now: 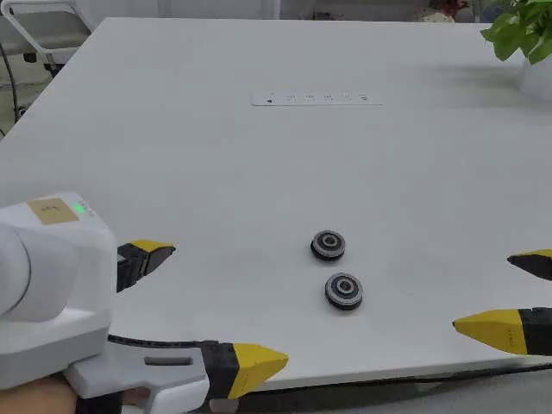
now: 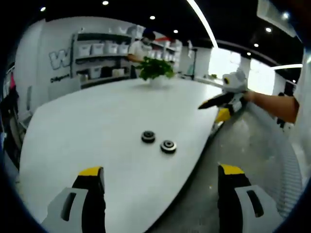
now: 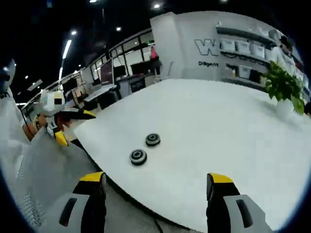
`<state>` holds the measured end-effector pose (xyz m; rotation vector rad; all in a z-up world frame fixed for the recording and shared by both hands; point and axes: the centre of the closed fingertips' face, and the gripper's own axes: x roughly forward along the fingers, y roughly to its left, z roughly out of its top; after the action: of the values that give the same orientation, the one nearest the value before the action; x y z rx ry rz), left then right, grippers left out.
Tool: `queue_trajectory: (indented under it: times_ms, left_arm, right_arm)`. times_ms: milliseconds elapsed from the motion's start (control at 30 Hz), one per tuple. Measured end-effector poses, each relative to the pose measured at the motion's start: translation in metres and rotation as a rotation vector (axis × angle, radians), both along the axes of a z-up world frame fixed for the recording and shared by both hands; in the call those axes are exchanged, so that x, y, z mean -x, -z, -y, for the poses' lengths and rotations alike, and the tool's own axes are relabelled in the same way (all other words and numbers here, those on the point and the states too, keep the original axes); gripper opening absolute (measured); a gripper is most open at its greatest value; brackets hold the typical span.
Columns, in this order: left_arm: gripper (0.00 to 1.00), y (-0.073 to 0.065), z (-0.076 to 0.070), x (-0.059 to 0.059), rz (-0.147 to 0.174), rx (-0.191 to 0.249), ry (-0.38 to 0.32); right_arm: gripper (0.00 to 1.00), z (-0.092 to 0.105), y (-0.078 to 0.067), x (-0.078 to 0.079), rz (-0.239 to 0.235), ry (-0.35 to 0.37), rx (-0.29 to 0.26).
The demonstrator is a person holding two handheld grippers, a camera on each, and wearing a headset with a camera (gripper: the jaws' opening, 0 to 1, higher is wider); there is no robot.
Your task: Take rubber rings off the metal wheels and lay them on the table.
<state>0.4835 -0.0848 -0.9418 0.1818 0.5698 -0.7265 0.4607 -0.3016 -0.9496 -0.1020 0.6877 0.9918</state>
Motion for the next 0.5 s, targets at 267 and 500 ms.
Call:
queue_trajectory:
  times_ms: [267, 500]
  left_arm:
    - [1.0, 0.002, 0.001, -0.001, -0.008, -0.002, 0.016]
    - [1.0, 0.005, 0.012, 0.007, -0.046, 0.014, 0.08]
  right_arm:
    - [0.9, 0.0, 0.0, -0.005, 0.006, 0.0, -0.001]
    - [0.9, 0.003, 0.005, -0.006, -0.014, 0.022, 0.023]
